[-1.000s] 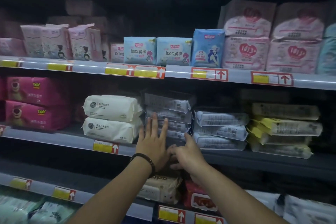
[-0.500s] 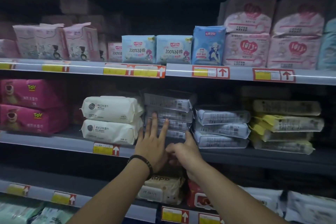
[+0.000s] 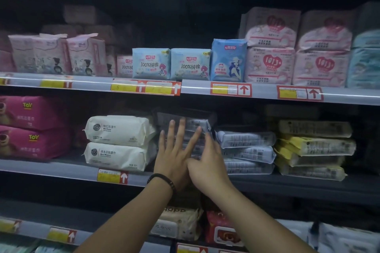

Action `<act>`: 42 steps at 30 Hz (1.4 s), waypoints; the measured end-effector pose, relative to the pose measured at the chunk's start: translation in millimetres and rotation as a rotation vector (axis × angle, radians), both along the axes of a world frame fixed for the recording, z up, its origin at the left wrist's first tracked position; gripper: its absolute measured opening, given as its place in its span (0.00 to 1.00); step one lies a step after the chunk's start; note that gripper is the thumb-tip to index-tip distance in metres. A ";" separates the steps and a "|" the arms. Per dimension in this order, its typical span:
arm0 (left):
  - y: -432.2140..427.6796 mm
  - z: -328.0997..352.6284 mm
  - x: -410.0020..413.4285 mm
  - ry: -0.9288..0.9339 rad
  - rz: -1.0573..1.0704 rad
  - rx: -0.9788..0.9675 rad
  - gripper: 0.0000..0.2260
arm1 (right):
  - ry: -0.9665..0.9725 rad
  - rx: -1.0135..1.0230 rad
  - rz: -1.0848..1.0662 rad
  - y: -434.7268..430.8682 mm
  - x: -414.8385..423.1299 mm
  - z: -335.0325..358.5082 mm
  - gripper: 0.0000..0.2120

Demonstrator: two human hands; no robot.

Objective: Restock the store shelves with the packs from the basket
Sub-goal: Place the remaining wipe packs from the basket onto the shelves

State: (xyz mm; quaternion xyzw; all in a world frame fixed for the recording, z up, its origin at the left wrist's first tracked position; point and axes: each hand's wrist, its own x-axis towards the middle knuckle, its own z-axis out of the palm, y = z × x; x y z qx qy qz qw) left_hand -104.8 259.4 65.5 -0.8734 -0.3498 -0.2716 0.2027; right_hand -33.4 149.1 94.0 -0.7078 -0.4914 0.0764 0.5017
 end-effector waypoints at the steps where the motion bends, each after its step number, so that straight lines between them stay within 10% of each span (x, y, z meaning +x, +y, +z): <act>1: 0.4 1.5 3.4 0.022 0.006 -0.018 0.51 | 0.039 -0.001 0.001 3.1 1.9 2.1 0.45; 23: 0.9 8.9 24.6 0.077 0.027 -0.113 0.49 | 0.155 -0.070 0.240 9.4 34.0 0.4 0.46; 32: -65.8 -16.5 45.4 -0.164 -0.249 0.057 0.36 | 0.055 0.168 -0.151 -74.4 77.2 -30.1 0.18; 37: -92.1 -32.0 70.2 0.048 -0.306 0.112 0.24 | 0.021 0.063 -0.310 -104.3 115.9 -38.8 0.23; 42: -94.9 -42.1 77.7 0.263 -0.197 -0.006 0.38 | -0.065 -0.057 -0.202 -109.4 130.0 -37.8 0.31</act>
